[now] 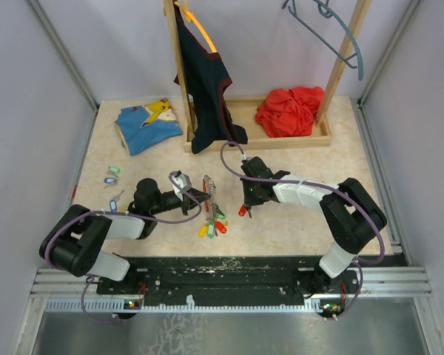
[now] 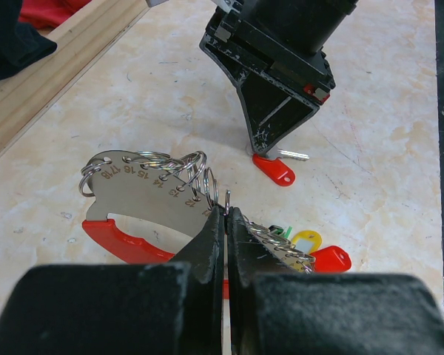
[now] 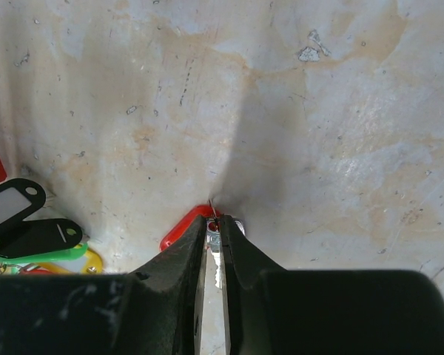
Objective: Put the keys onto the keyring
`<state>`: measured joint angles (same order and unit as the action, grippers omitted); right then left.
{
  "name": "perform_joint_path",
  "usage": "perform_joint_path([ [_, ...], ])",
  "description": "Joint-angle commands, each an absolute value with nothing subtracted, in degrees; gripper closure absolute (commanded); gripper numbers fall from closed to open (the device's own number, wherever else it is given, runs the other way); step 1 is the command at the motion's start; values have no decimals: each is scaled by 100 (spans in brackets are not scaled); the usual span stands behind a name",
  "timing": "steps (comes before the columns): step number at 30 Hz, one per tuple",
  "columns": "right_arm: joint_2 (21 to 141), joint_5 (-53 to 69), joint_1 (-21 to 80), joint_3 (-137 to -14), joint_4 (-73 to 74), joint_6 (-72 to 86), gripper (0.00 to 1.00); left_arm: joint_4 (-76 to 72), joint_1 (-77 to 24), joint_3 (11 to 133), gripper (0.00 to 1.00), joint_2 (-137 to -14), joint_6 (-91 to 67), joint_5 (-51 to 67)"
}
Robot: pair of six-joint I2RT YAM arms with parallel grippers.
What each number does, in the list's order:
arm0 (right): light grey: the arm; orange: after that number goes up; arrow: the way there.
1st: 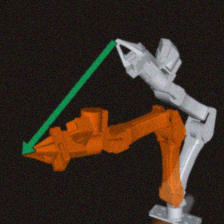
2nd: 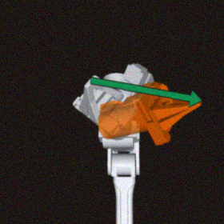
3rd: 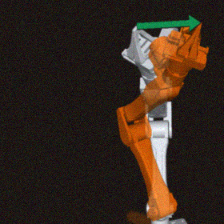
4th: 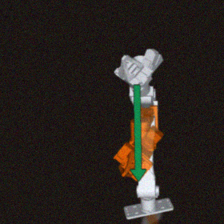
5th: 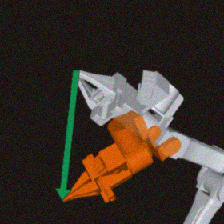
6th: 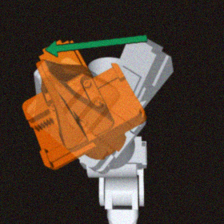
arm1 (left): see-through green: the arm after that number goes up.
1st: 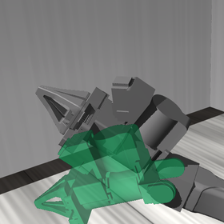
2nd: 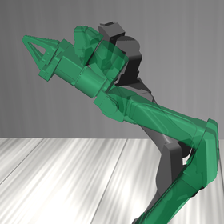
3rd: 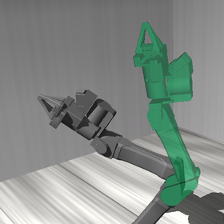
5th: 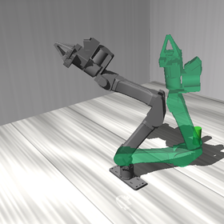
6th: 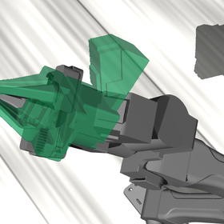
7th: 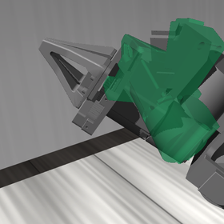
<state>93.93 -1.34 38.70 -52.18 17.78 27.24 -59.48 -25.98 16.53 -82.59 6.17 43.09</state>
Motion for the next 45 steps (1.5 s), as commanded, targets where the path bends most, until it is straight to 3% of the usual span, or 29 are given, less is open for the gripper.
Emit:
perform_joint_path([
  [1,9421,-72,3823,-5409,1582,2758,88,-6034,-2584,1670,100,-8213,573,4437],
  [13,9624,-156,3824,-5387,1679,2606,100,-6038,-2584,1670,100,-8215,576,4473],
  [20,8801,254,3823,-5119,1101,1538,100,-6038,-2589,1644,100,-8156,591,4516],
  [31,6916,1488,3831,-4030,-701,-272,100,-6039,-2578,1619,100,-8073,633,4582],
  [39,6631,2889,3828,-3513,-2000,-1016,100,-6031,-2575,1669,100,-8058,757,4805],
  [45,7102,3606,3823,-3773,-1877,-1843,100,-5982,-2576,1699,100,-8083,858,4935],
])
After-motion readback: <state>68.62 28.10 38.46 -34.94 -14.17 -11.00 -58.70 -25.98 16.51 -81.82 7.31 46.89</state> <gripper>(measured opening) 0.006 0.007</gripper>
